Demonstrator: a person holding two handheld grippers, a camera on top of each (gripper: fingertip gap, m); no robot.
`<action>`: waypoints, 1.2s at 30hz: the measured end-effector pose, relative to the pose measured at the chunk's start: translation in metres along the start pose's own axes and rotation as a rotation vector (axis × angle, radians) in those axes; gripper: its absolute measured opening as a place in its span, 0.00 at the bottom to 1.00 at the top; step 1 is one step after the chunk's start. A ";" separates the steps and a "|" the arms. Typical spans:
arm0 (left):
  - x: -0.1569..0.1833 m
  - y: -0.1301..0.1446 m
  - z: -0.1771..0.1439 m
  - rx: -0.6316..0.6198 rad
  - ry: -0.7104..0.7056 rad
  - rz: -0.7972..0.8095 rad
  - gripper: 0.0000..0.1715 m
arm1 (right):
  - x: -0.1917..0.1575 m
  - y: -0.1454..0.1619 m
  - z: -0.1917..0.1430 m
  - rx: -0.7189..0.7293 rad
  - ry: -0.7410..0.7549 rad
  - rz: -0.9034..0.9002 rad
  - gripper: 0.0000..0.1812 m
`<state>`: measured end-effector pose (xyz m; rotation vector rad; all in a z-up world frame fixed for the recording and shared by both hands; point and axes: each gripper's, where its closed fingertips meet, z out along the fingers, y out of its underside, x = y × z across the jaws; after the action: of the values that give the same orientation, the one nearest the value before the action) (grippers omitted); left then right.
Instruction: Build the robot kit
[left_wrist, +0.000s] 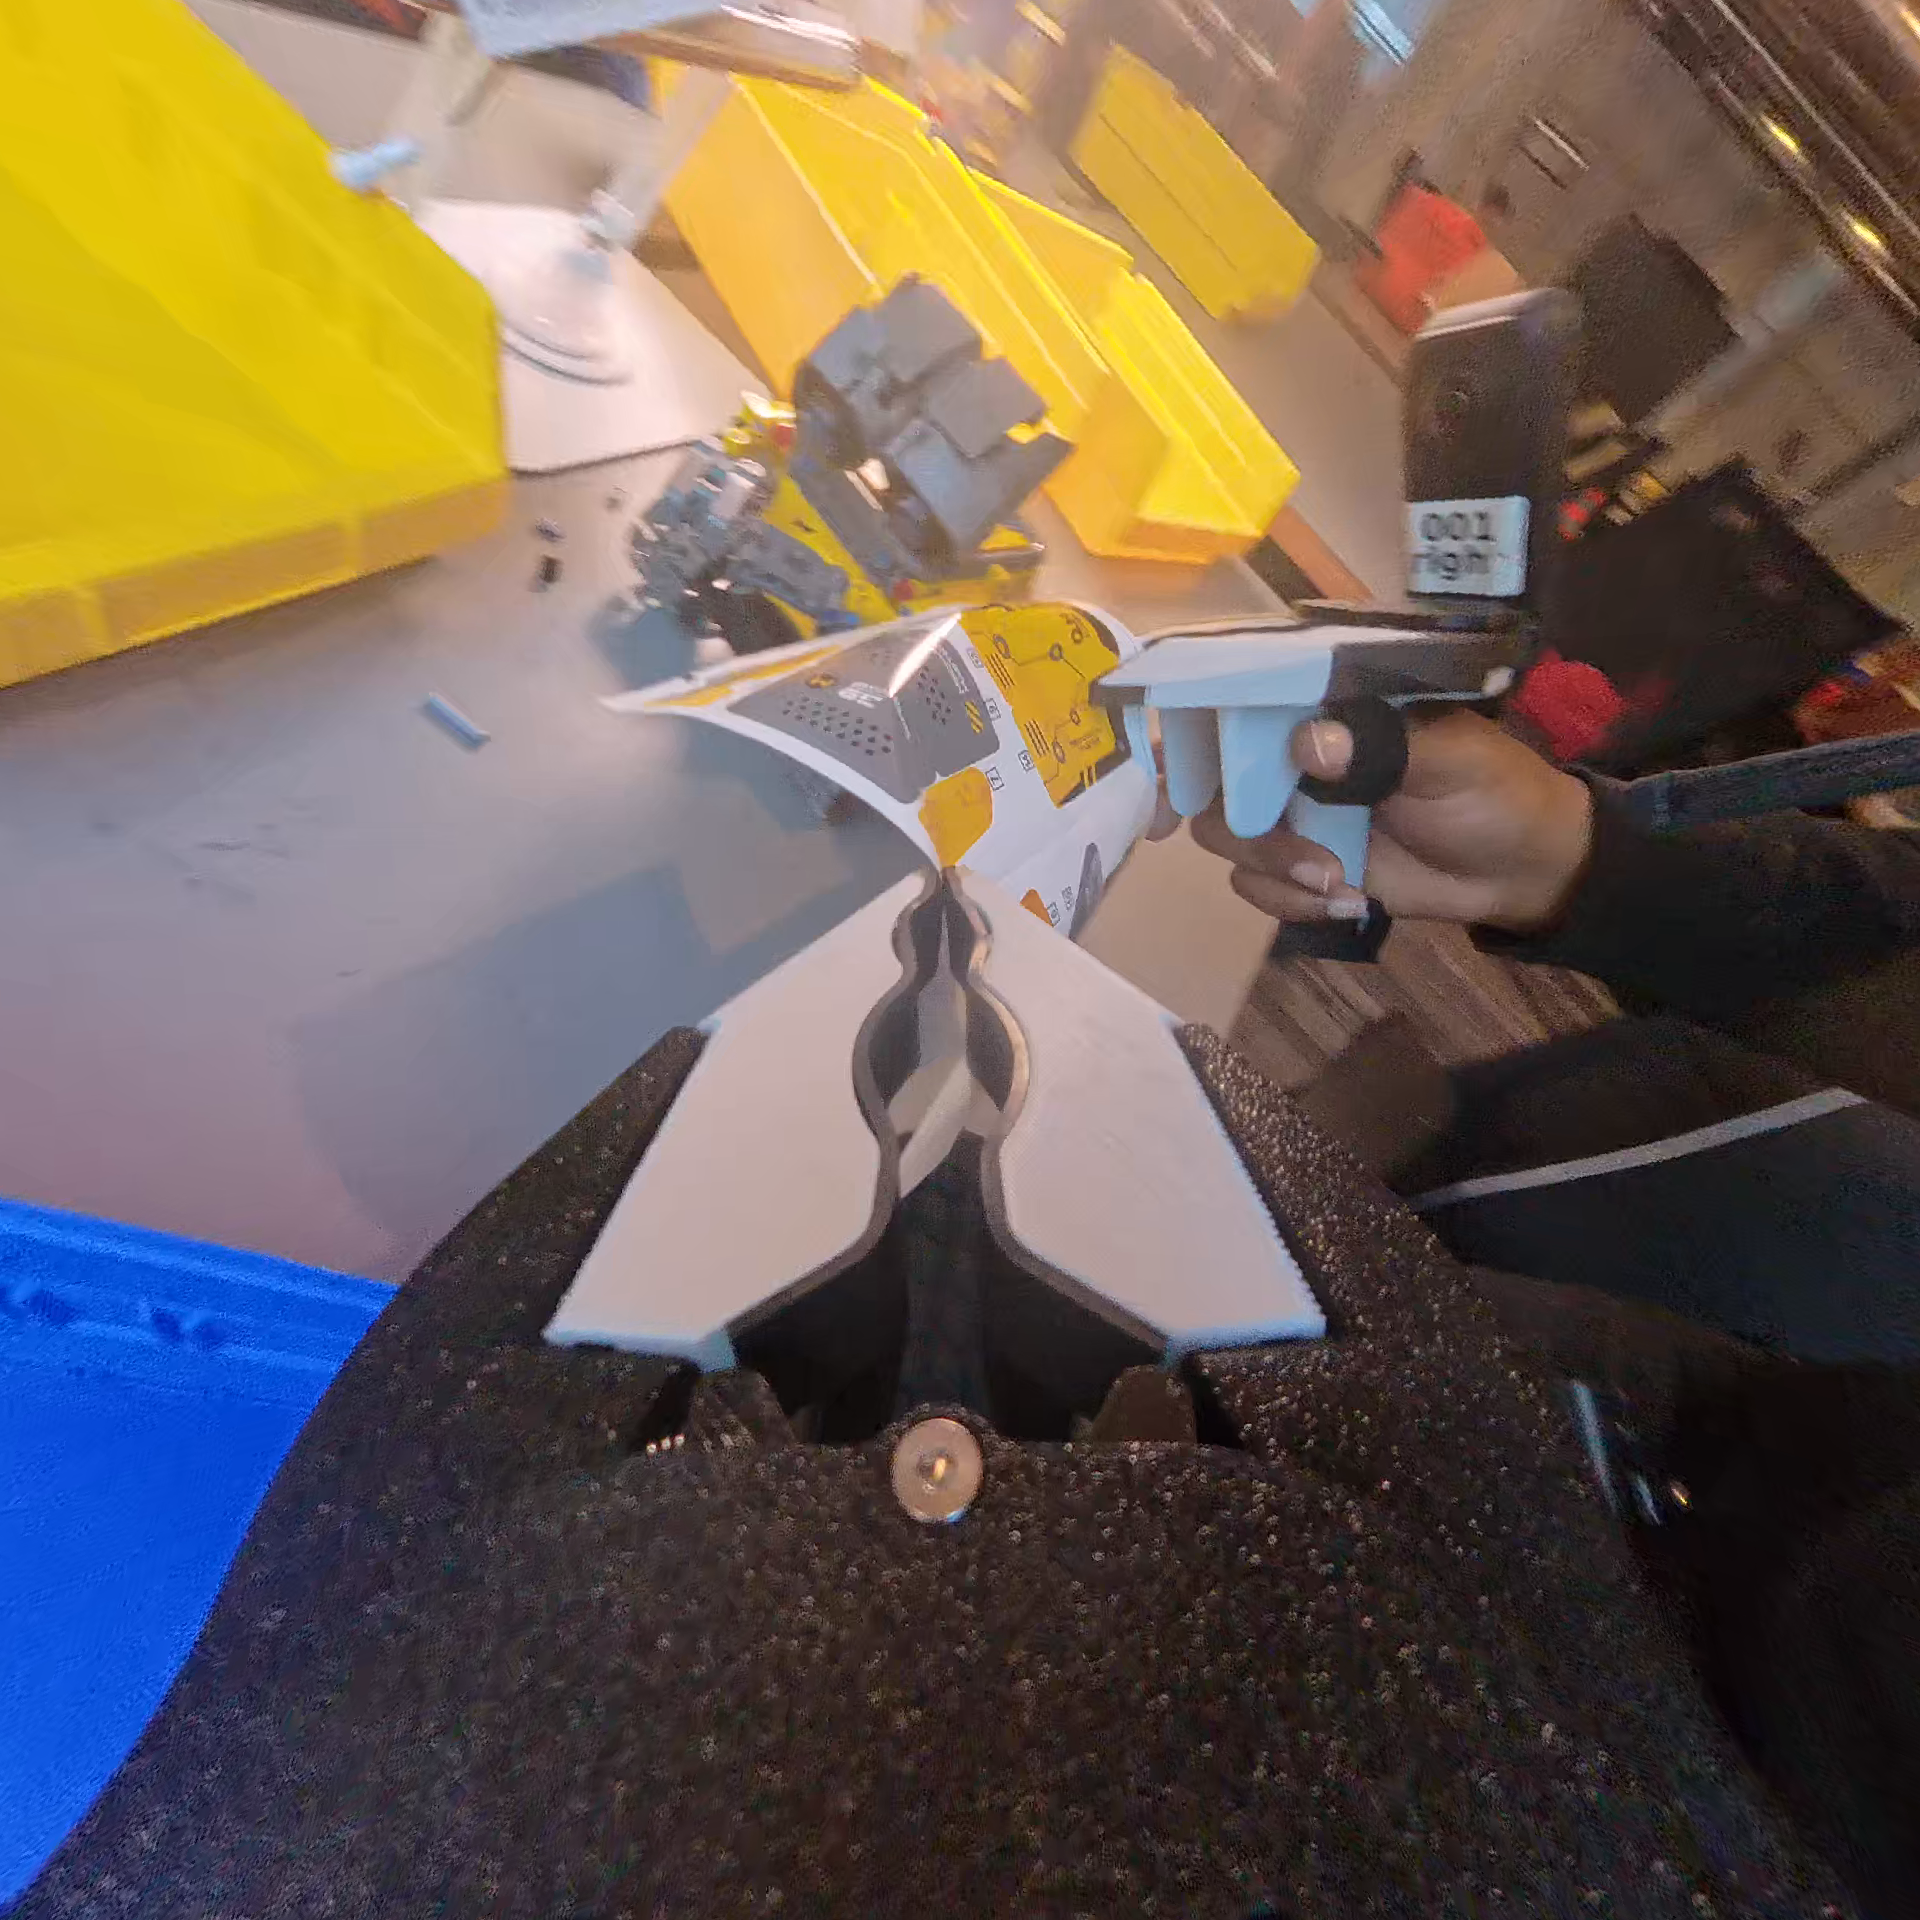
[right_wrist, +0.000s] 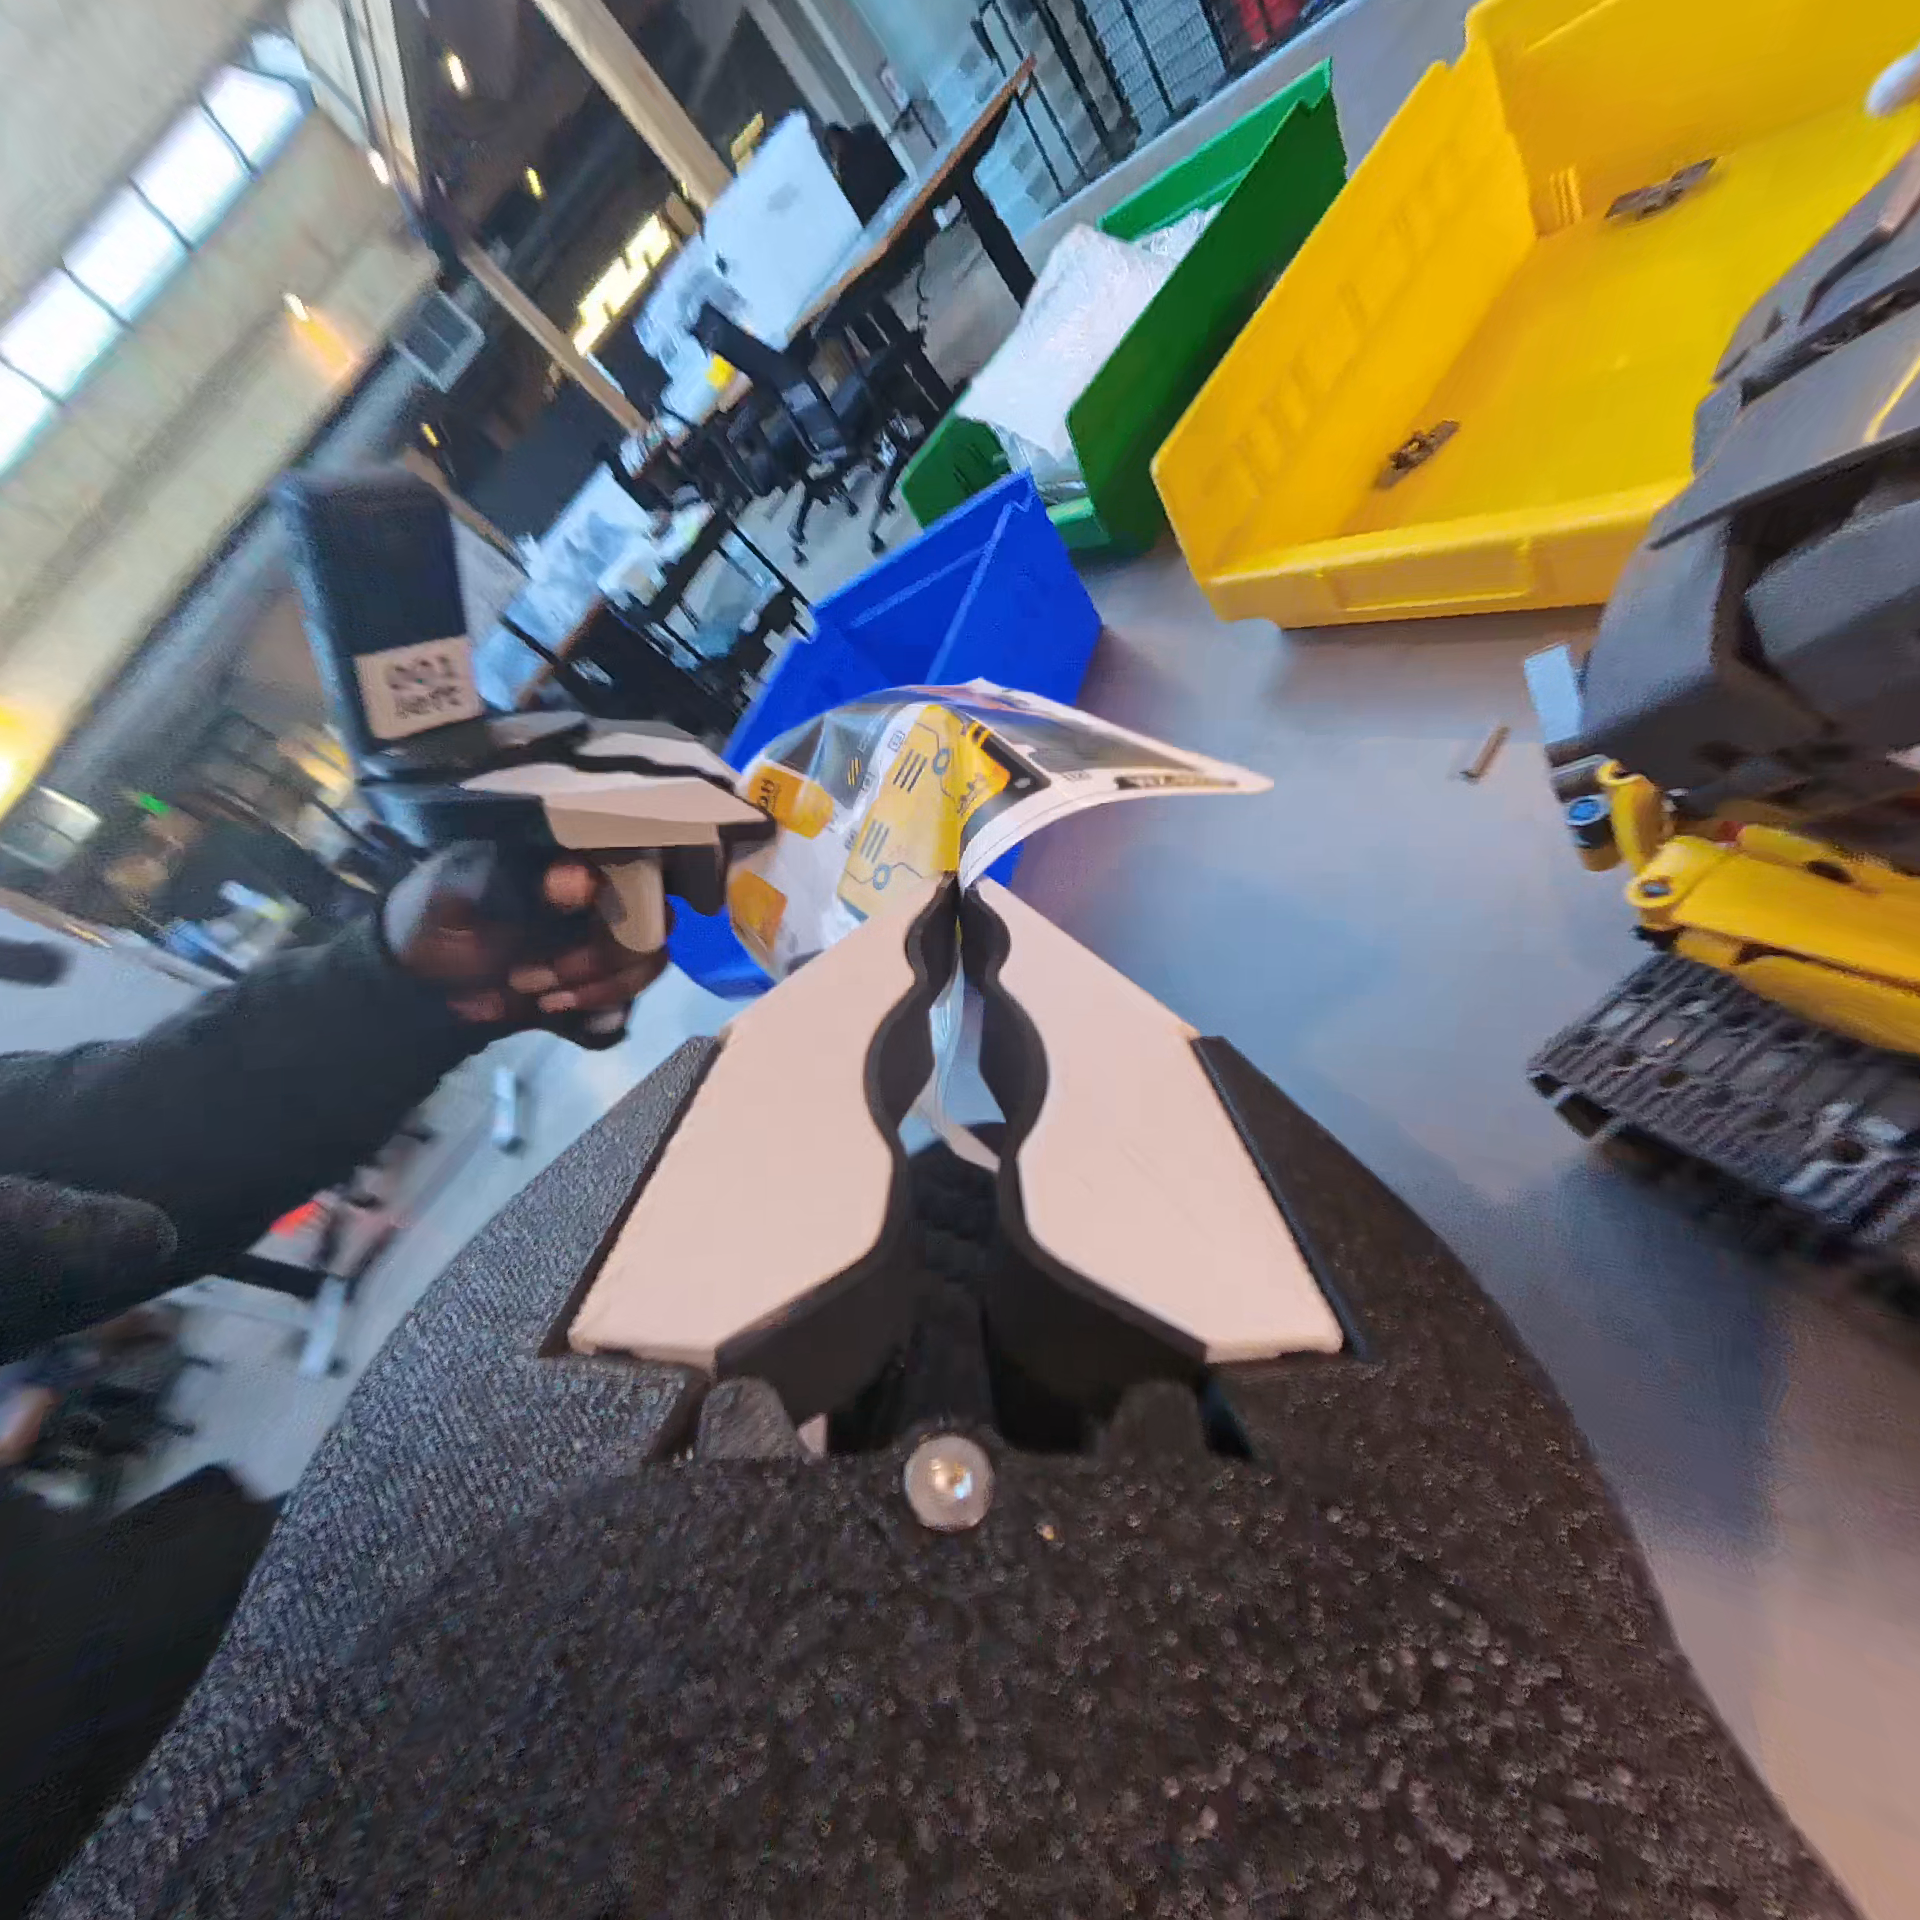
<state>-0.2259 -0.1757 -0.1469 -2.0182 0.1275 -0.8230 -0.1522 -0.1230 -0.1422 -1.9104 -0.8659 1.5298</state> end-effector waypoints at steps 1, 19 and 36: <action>-0.001 0.006 0.005 0.057 -0.044 0.002 0.00 | 0.009 0.006 0.001 -0.020 0.028 -0.083 0.00; 0.235 0.126 0.027 0.325 -0.462 0.277 0.00 | -0.041 0.120 -0.177 -0.015 -0.007 -0.717 0.12; 0.216 0.145 0.115 0.135 -0.290 0.205 0.00 | 0.046 0.118 -0.262 -0.032 0.214 -0.730 0.30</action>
<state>0.0414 -0.2597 -0.1936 -1.9352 0.1077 -0.3955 0.1287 -0.1693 -0.2039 -1.4843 -1.3000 0.8608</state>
